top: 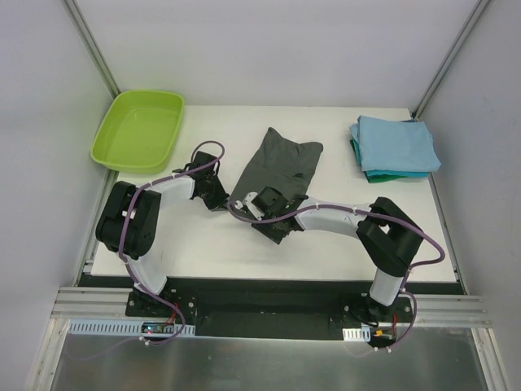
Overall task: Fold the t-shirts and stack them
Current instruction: Grab one side of the 2/3 rectangular tshirt with both arms
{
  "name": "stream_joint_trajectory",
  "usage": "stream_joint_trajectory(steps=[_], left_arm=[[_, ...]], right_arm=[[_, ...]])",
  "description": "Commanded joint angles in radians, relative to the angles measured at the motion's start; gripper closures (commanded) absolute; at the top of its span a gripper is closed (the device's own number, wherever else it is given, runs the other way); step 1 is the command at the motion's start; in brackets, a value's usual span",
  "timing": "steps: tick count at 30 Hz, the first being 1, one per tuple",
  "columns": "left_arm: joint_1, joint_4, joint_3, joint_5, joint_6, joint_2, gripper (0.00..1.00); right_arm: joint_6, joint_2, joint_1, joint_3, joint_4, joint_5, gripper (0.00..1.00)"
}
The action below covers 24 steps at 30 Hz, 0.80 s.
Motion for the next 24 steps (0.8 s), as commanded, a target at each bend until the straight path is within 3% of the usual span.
stream_joint_trajectory(steps=[1, 14, 20, 24], left_arm=[[0.0, -0.032, -0.023, -0.069, 0.025, -0.009, 1.0], [0.01, -0.045, -0.025, -0.095, 0.03, -0.023, 1.0], [0.017, -0.054, -0.015, -0.101, 0.03, -0.029, 1.0], [0.019, -0.057, -0.006, -0.107, 0.022, -0.043, 1.0]], right_arm=[[0.021, 0.019, -0.004, -0.034, -0.061, 0.089, 0.49], [0.09, 0.027, -0.023, -0.034, -0.107, 0.133, 0.59], [0.096, 0.058, -0.027, -0.016, -0.126, 0.093, 0.74], [0.099, 0.047, -0.029, -0.019, -0.133, 0.041, 0.91]])
